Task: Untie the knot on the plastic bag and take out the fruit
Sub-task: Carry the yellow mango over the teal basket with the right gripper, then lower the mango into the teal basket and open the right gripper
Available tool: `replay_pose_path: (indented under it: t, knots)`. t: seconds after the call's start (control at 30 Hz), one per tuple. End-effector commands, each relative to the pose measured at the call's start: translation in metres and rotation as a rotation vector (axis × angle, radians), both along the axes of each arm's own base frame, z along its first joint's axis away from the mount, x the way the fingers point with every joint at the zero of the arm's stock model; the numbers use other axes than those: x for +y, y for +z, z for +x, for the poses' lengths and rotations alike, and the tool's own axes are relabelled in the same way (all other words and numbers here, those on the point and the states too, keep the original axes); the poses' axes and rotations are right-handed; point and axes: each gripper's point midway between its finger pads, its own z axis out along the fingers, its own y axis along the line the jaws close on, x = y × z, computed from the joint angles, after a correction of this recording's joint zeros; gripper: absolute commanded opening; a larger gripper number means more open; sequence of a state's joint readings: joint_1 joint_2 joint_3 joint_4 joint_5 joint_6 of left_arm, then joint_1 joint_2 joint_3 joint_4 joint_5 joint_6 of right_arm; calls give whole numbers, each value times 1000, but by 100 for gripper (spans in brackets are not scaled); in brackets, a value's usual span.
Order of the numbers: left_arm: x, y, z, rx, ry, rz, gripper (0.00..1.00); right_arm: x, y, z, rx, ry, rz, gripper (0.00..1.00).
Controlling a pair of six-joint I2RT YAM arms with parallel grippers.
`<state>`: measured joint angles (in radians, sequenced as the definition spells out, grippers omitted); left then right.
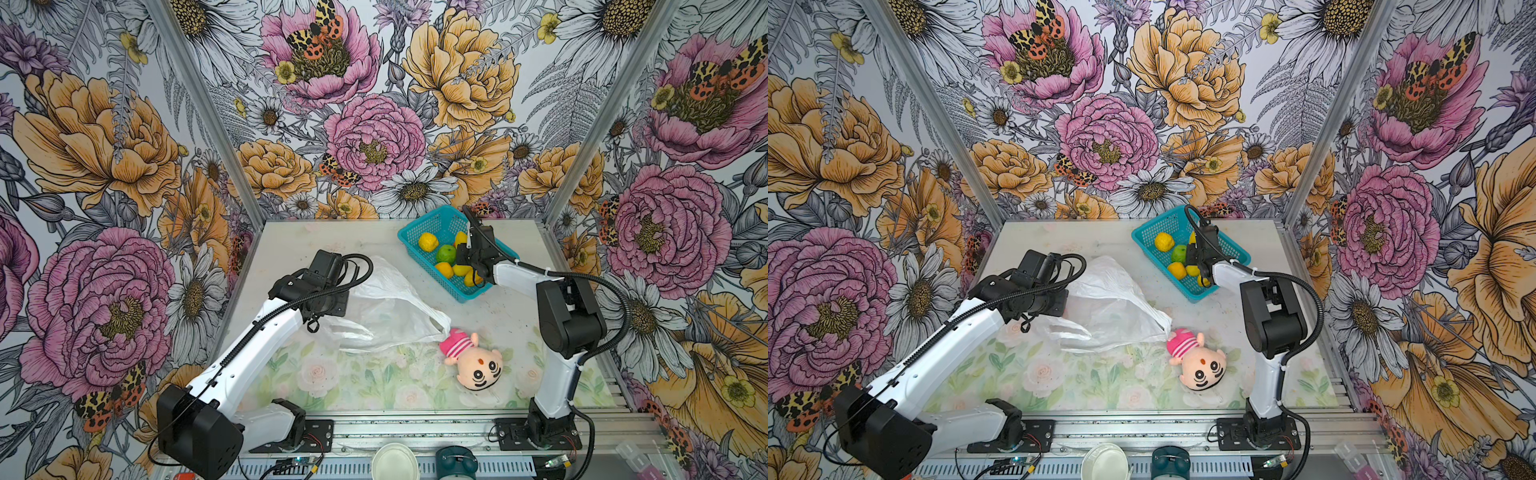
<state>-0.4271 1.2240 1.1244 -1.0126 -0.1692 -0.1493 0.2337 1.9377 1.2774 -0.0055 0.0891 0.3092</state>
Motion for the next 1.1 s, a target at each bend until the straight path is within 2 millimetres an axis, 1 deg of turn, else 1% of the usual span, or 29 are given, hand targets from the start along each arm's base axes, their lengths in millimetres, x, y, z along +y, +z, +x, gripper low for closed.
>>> replay_pose_path:
  t: [0.0,0.1,0.23,0.3,0.4,0.5,0.57,0.73,0.83,0.9,1.0,1.07]
  knots:
    - [-1,-3,1,5,1,-19,0,-4,-18,5,112,-14,5,13]
    - [-2,-2,2,5,0,-25,0,-4,-27,8,160,-22,-1,16]
    - [-1,0,1,-4,-1,-28,0,-6,-28,5,173,-32,1,27]
    - [-1,0,1,-4,1,-25,0,-8,-29,4,179,-34,7,28]
    - [-1,-1,1,2,0,-24,0,-8,-31,-5,192,-27,18,31]
    - [-2,0,1,-4,-1,-28,0,-13,-30,-12,189,-50,12,44]
    - [-2,0,1,-3,-1,-27,0,-15,-29,-12,185,-54,13,52]
    - [-1,-4,2,10,2,-23,0,-13,-24,-12,161,-48,22,60]
    - [-1,-3,1,9,1,-25,0,-11,-13,-14,111,-27,36,67]
    - [-1,-3,1,5,1,-25,0,-11,-2,-17,73,-11,36,68]
    - [-1,-4,2,10,2,-24,0,-16,24,-29,8,-19,31,71]
    - [-2,-5,2,17,-3,-25,0,-14,49,-44,-65,-3,56,71]
